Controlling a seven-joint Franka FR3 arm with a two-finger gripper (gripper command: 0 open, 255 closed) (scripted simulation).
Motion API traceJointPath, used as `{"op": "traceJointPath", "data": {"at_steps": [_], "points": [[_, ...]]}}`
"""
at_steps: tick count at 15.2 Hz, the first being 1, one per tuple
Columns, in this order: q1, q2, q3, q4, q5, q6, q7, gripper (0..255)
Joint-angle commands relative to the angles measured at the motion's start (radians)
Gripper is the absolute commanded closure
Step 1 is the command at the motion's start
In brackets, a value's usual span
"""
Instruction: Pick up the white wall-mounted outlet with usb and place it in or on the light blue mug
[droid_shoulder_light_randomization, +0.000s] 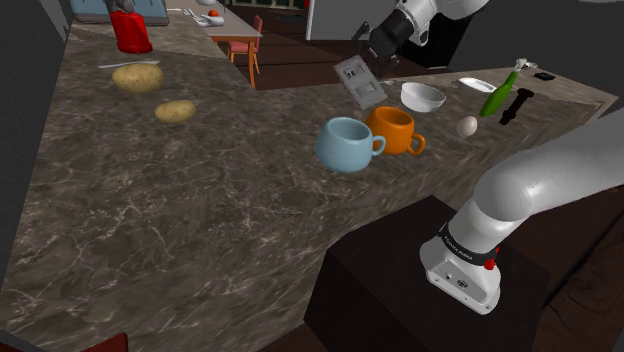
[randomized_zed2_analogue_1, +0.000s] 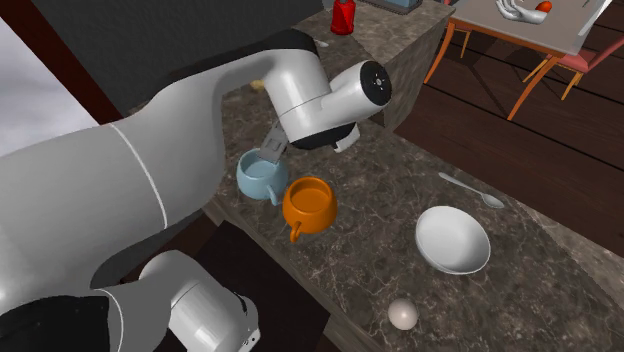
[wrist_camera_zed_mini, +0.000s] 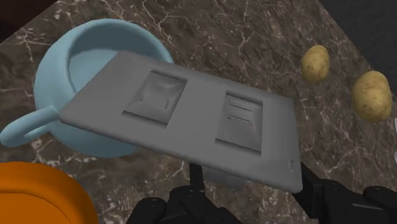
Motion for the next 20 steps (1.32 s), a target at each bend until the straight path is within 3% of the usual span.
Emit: {"op": "traceJointPath", "data": {"at_steps": [1, 4, 20], "points": [[0.004, -0.088, 0.027, -0.078, 0.004, 0.012, 0.03, 255], [0.011, -0.194, 0.063, -0.161, 0.015, 0.016, 0.074, 255], [0.022, -0.143, 0.075, -0.304, 0.088, 0.169, -0.061, 255]]}}
